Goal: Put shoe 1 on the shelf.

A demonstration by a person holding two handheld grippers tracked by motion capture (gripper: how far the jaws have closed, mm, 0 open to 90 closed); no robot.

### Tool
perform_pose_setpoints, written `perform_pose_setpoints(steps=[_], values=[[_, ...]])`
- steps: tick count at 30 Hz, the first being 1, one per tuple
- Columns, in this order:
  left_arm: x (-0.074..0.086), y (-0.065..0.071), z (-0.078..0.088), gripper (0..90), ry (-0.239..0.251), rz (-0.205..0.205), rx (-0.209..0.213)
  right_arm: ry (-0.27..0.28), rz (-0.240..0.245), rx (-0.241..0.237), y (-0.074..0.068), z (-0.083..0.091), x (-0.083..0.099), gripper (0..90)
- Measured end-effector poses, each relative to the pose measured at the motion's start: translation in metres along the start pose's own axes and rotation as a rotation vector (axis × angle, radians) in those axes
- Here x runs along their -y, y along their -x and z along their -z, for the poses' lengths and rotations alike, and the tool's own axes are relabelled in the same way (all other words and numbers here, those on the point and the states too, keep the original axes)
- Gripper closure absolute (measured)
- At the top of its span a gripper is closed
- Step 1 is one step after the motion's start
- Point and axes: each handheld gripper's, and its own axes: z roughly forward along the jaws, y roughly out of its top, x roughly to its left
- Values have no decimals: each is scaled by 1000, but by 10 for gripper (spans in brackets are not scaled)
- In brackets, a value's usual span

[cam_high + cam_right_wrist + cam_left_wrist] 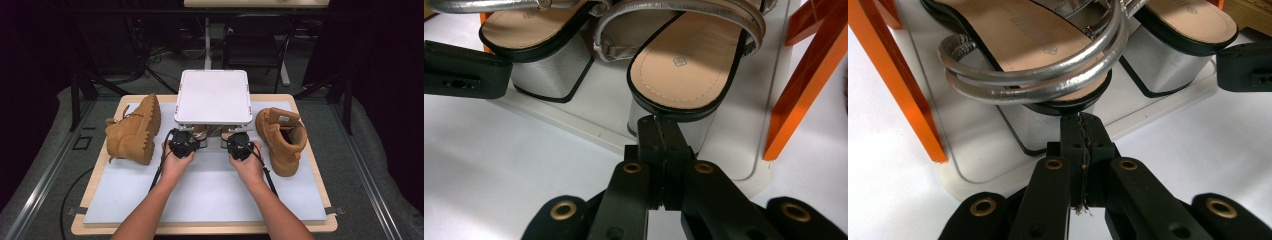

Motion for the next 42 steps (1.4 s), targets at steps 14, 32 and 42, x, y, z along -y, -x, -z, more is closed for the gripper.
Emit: perform_pose_setpoints(steps=[14,32,42], values=[[12,-2,10,870,-19,18,5,-15,34,-27,-3,15,8,848],[39,-8,41,630,-50,-30,26,-69,139,-34,-4,41,29,635],[52,-10,60,599,-26,-56,15,-83,102,-98,9,56,50,620]])
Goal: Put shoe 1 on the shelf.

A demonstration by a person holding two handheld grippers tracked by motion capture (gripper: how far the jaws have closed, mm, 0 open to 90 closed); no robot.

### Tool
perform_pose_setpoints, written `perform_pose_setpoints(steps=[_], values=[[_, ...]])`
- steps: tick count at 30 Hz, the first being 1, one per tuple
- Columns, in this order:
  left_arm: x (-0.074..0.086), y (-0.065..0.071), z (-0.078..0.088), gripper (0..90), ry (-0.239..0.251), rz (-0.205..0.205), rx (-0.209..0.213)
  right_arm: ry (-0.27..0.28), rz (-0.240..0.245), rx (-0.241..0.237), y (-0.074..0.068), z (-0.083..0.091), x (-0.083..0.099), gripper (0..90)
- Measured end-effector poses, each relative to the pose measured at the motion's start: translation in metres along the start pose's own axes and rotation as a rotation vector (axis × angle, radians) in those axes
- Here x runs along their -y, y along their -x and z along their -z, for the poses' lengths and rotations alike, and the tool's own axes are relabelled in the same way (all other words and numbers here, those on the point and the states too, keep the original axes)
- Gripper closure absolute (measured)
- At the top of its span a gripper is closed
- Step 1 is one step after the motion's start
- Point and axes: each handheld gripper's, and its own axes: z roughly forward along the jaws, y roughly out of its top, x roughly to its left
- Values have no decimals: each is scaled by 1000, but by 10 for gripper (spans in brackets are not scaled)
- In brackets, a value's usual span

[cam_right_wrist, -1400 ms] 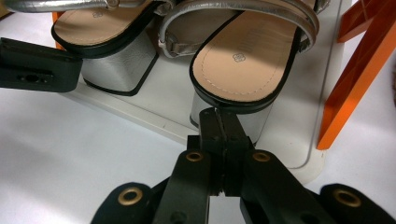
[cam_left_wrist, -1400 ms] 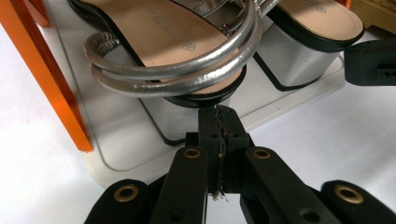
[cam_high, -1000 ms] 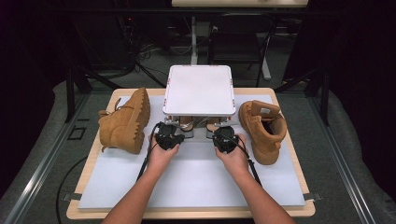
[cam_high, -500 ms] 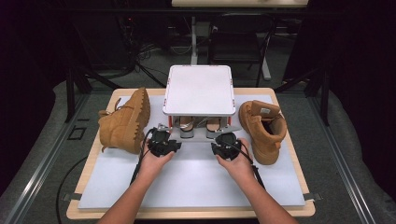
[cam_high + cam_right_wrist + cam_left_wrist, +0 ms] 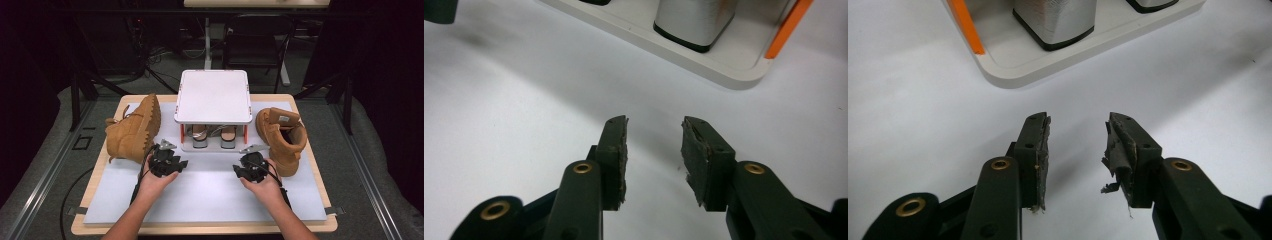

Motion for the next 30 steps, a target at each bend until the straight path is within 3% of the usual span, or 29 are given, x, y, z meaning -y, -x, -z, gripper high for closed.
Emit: perform_pose_setpoints(steps=[9,15,20,22,24,26,30], values=[[13,-3,16,522,0,-10,-7,71,21,-8,10,19,20,547],[19,-8,19,488,-6,-19,-9,75,52,11,13,27,26,548],[25,-9,20,455,-10,-18,32,134,41,-11,17,36,34,506],[28,-8,21,445,-13,-18,30,138,39,-16,18,36,35,504],[29,-10,22,427,-10,-12,30,100,31,-13,19,35,38,476],[31,-13,24,427,16,-44,26,82,15,-26,22,34,40,430],[32,-16,26,426,16,-42,12,85,11,-16,25,33,42,371]])
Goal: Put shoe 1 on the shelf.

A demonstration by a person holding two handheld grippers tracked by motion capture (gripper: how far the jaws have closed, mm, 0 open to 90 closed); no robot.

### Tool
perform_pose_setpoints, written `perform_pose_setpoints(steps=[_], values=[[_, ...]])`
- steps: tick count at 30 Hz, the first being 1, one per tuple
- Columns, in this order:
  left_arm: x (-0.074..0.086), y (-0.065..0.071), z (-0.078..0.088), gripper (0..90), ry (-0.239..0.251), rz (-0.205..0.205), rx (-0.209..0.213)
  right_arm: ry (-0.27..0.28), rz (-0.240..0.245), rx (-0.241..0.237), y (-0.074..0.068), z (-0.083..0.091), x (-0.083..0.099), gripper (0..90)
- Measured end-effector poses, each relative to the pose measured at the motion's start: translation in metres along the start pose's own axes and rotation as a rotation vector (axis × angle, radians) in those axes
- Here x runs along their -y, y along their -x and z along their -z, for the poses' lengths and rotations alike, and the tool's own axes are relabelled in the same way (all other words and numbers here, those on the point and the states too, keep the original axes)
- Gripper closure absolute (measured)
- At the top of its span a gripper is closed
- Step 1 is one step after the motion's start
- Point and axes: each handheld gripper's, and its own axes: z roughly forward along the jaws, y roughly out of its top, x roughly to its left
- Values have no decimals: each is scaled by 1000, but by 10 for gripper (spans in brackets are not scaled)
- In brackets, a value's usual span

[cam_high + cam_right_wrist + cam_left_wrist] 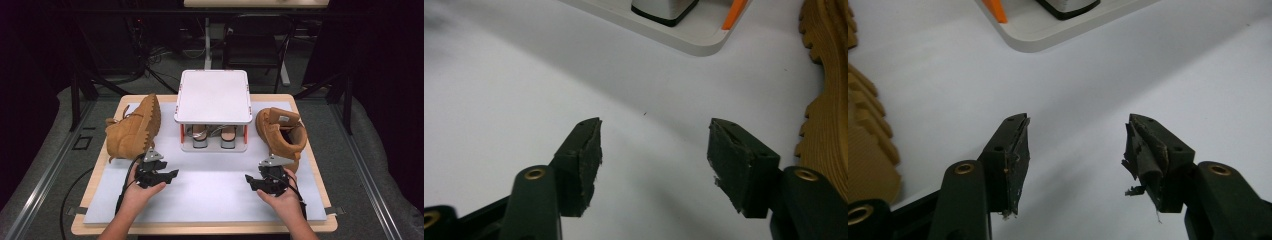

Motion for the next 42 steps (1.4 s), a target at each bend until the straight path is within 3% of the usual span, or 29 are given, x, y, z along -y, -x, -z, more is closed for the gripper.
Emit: perform_pose_setpoints(steps=[3,5,8,16,20,27,33,35,38,42], values=[[0,-1,1,423,-12,19,-10,9,-3,3,1,0,2,300],[0,-3,1,416,-41,55,-20,12,-11,-1,1,-2,3,233],[1,-6,1,381,-51,82,-24,-1,-12,-12,2,-3,3,201],[-1,-12,9,278,-17,122,-17,-8,-6,-23,2,-4,4,156],[-1,-15,12,233,-19,124,14,-6,11,-16,2,-5,5,169],[-2,-21,20,236,4,131,10,-11,-6,-19,0,-6,5,183],[-1,-27,26,348,-10,130,-10,15,-17,-19,0,-5,5,238],[-1,-30,30,373,-11,133,-19,-4,-4,-18,1,-5,4,261],[0,-36,35,389,-1,165,-37,-8,18,-17,0,-6,5,322],[1,-43,41,397,8,179,-47,-15,29,-11,0,-6,5,343]])
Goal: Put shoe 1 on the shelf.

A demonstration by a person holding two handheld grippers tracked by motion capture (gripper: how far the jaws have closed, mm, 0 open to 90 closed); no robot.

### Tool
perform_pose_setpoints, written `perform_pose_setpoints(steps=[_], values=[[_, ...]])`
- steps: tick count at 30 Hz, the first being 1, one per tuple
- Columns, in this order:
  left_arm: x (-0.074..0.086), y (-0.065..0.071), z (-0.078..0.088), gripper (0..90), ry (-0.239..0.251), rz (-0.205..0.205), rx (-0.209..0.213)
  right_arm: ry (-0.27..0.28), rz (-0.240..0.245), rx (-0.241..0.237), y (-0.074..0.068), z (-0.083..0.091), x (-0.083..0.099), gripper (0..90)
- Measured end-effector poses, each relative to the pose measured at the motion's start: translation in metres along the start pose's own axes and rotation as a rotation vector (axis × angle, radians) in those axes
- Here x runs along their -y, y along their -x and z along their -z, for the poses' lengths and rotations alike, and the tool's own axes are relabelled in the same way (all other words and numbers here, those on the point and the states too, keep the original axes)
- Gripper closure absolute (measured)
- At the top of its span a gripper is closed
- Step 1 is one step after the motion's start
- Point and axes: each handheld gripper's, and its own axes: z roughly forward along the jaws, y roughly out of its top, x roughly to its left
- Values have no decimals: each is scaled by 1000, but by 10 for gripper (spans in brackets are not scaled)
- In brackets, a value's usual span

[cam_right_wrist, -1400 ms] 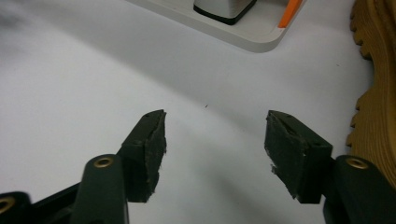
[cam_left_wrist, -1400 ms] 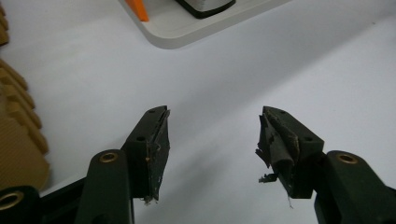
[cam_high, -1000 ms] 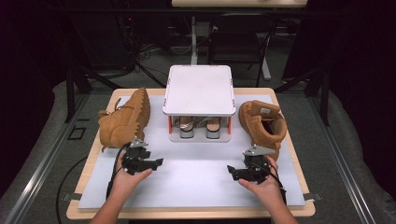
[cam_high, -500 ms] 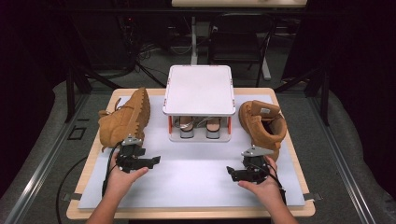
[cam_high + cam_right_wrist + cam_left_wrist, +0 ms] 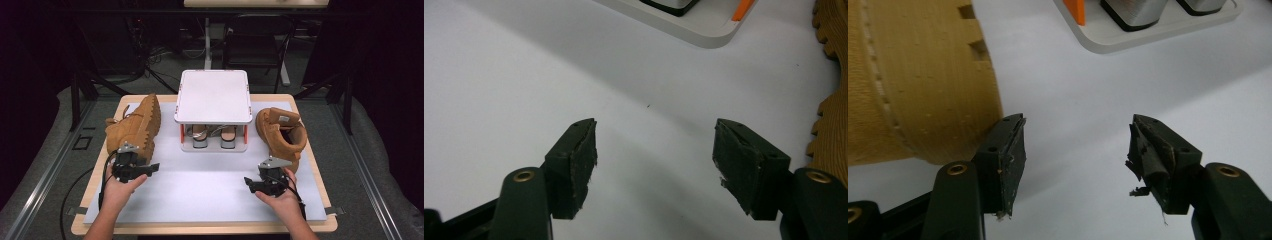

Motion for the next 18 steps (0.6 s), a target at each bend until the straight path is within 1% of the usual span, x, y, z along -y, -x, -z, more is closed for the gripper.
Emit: perform_pose_setpoints(steps=[7,10,15,17,18], values=[[-1,-5,8,404,12,11,-1,4,-18,5,1,-1,1,376],[-3,-8,13,405,20,18,-11,9,-31,7,2,-1,1,388],[-4,-14,20,425,27,31,-22,3,-35,11,2,-1,1,403],[-4,-19,23,427,27,41,-39,-2,-37,15,2,-2,1,403],[-3,-20,24,427,26,43,-41,-15,-32,14,3,-1,1,403]])
